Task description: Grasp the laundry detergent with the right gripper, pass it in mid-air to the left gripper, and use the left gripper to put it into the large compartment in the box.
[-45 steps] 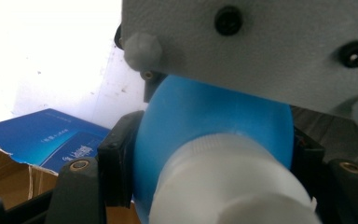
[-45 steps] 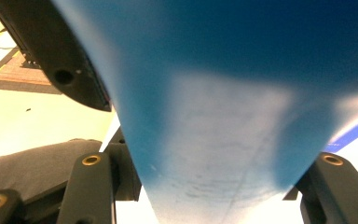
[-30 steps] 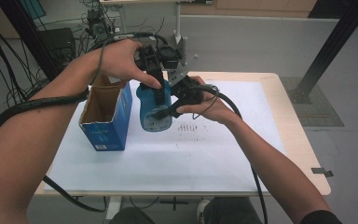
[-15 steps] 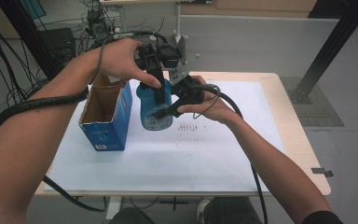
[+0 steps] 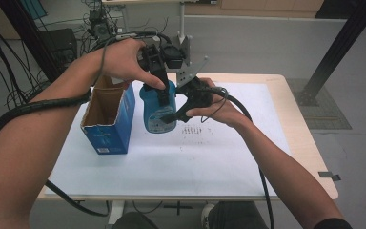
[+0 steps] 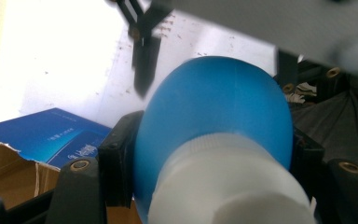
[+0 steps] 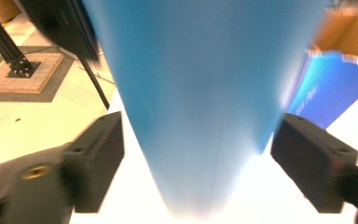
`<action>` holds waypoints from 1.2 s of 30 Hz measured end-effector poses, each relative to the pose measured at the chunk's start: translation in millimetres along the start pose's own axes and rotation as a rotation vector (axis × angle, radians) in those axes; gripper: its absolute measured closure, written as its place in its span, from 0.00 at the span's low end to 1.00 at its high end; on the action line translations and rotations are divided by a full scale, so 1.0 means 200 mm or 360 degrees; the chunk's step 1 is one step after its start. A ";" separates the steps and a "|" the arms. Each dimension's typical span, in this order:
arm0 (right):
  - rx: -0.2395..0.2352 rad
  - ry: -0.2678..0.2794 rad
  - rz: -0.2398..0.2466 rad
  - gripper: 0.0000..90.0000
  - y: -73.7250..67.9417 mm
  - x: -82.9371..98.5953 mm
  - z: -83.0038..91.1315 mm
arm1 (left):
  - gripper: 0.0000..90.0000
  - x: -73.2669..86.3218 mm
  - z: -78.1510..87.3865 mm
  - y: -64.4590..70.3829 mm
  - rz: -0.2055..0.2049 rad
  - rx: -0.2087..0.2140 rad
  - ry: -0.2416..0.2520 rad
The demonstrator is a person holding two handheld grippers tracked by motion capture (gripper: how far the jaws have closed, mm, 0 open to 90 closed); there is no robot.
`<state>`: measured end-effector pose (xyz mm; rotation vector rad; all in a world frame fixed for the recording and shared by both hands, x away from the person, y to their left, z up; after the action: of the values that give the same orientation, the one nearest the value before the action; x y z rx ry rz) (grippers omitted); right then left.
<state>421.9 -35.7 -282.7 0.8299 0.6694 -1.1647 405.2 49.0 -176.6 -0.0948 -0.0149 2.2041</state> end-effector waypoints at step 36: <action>0.0333 -0.0511 -0.0515 0.04 -0.24 0.47 0.68 | 0.40 0.09 0.29 -0.21 0.0591 -0.0112 0.0011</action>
<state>405.5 -207.4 -296.0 0.7003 0.4280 -1.6419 424.1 89.6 -118.0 -0.1552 -0.0767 2.5748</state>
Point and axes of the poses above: each handheld gripper's, and its own axes: z roughly backward along the jaws, x roughly out of its underside, y roughly to its right, the point moved 4 cm from there along -z, roughly forward along the jaws, and after that the axes turned 15 degrees about z, right-handed, at the moved point
